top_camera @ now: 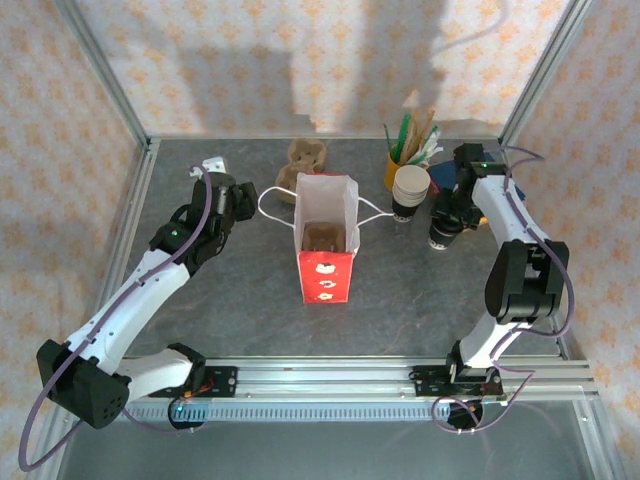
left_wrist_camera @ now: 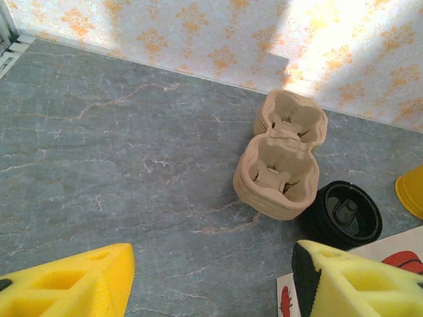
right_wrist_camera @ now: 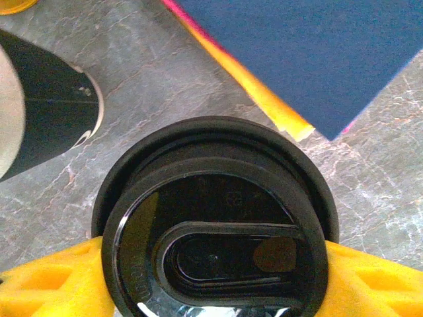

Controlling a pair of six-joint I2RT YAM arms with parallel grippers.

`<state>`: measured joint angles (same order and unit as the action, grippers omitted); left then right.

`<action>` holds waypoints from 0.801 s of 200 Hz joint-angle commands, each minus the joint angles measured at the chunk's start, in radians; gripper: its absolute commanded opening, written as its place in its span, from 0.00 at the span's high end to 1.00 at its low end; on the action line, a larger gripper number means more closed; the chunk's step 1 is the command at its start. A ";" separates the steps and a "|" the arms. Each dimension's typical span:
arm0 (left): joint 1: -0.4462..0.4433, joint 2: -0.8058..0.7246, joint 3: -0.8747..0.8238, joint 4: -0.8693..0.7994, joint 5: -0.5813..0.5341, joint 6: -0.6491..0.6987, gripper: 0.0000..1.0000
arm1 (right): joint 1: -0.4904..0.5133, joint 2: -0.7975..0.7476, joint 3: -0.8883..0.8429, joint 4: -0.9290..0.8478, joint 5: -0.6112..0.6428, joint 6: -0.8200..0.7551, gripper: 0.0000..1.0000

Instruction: Pack the takeout coffee

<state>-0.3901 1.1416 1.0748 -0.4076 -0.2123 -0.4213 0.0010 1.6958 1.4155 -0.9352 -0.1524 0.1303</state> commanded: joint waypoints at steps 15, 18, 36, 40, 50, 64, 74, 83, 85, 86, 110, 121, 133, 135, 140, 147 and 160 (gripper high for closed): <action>0.007 -0.005 0.031 -0.006 0.002 -0.011 0.34 | 0.068 -0.046 -0.066 -0.081 0.017 0.025 0.33; 0.008 -0.006 0.031 -0.005 0.002 -0.010 0.34 | 0.072 -0.051 -0.073 -0.083 0.019 0.028 0.33; 0.008 -0.009 0.031 -0.005 0.002 -0.011 0.34 | 0.117 -0.077 -0.099 -0.087 0.016 0.034 0.33; 0.009 -0.010 0.031 -0.004 0.002 -0.011 0.34 | 0.129 -0.082 -0.103 -0.088 0.018 0.037 0.33; 0.008 -0.009 0.031 -0.004 0.004 -0.012 0.34 | 0.159 -0.091 -0.106 -0.097 0.017 0.046 0.33; 0.008 -0.008 0.031 -0.004 0.008 -0.015 0.34 | 0.206 -0.100 -0.112 -0.103 0.012 0.057 0.33; 0.009 -0.009 0.032 -0.005 0.013 -0.017 0.34 | 0.241 -0.101 -0.108 -0.119 0.014 0.067 0.33; 0.009 -0.008 0.034 -0.007 0.014 -0.019 0.34 | 0.275 -0.103 -0.109 -0.128 0.016 0.074 0.32; 0.008 -0.008 0.035 -0.007 0.015 -0.019 0.34 | 0.283 -0.104 -0.111 -0.128 0.017 0.076 0.32; 0.008 -0.008 0.034 -0.008 0.015 -0.019 0.34 | 0.287 -0.105 -0.111 -0.128 0.018 0.077 0.32; 0.008 -0.014 0.036 -0.008 0.008 -0.019 0.34 | 0.340 -0.123 -0.132 -0.119 -0.010 0.097 0.32; 0.008 -0.016 0.034 -0.005 0.010 -0.020 0.34 | 0.355 -0.132 -0.142 -0.111 -0.025 0.104 0.32; 0.009 -0.016 0.036 -0.005 0.011 -0.020 0.34 | 0.372 -0.138 -0.150 -0.108 -0.034 0.108 0.32; 0.008 -0.016 0.036 -0.005 0.011 -0.020 0.34 | 0.375 -0.139 -0.151 -0.106 -0.033 0.109 0.32; 0.008 -0.016 0.036 -0.005 0.009 -0.020 0.34 | 0.380 -0.142 -0.152 -0.106 -0.028 0.115 0.32; 0.008 -0.015 0.035 -0.006 0.009 -0.020 0.34 | 0.388 -0.142 -0.150 -0.109 -0.027 0.118 0.32; 0.008 -0.014 0.033 -0.006 0.008 -0.020 0.34 | 0.399 -0.142 -0.151 -0.111 -0.025 0.118 0.31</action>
<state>-0.3897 1.1412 1.0790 -0.4076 -0.2085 -0.4282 0.3759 1.5639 1.2881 -0.9928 -0.1535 0.2211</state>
